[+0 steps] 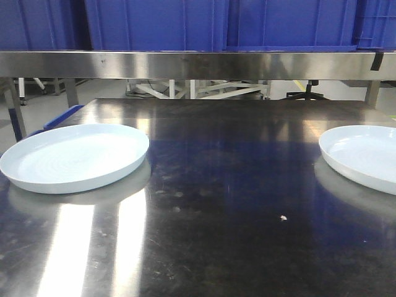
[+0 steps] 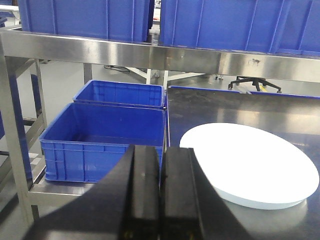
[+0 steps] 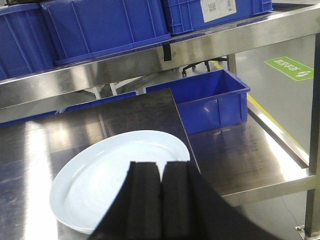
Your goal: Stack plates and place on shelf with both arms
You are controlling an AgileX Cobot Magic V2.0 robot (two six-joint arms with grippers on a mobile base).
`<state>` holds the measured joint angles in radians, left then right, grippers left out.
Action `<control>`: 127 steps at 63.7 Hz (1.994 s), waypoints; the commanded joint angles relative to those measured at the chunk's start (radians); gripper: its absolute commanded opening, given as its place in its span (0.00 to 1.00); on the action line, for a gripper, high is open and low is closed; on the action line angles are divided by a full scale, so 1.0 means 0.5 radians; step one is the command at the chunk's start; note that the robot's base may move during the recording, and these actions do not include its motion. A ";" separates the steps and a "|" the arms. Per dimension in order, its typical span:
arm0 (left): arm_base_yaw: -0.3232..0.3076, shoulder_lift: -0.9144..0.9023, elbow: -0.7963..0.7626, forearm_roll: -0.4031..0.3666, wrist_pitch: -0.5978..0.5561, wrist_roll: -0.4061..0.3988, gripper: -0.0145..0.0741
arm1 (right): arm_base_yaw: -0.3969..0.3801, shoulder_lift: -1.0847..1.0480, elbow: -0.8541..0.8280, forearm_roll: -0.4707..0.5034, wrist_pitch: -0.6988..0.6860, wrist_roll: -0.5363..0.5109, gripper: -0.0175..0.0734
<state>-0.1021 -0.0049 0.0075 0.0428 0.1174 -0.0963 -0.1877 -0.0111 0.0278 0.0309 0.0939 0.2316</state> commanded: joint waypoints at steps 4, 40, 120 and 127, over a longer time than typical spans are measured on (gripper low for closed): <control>-0.014 -0.040 0.006 -0.013 -0.176 -0.010 0.26 | 0.000 -0.034 0.004 -0.002 -0.166 -0.017 0.25; -0.014 1.120 -1.226 0.215 0.549 -0.006 0.26 | 0.000 -0.034 0.004 -0.002 -0.166 -0.017 0.25; -0.041 1.758 -1.708 0.169 0.750 -0.003 0.26 | 0.000 -0.034 0.004 -0.002 -0.166 -0.017 0.25; -0.041 1.758 -1.708 0.169 0.713 -0.003 0.26 | 0.000 -0.034 0.004 -0.002 -0.166 -0.017 0.25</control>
<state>-0.1151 0.8797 -0.8065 0.1282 0.5635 -0.0946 -0.1877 -0.0111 0.0278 0.0309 0.0939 0.2316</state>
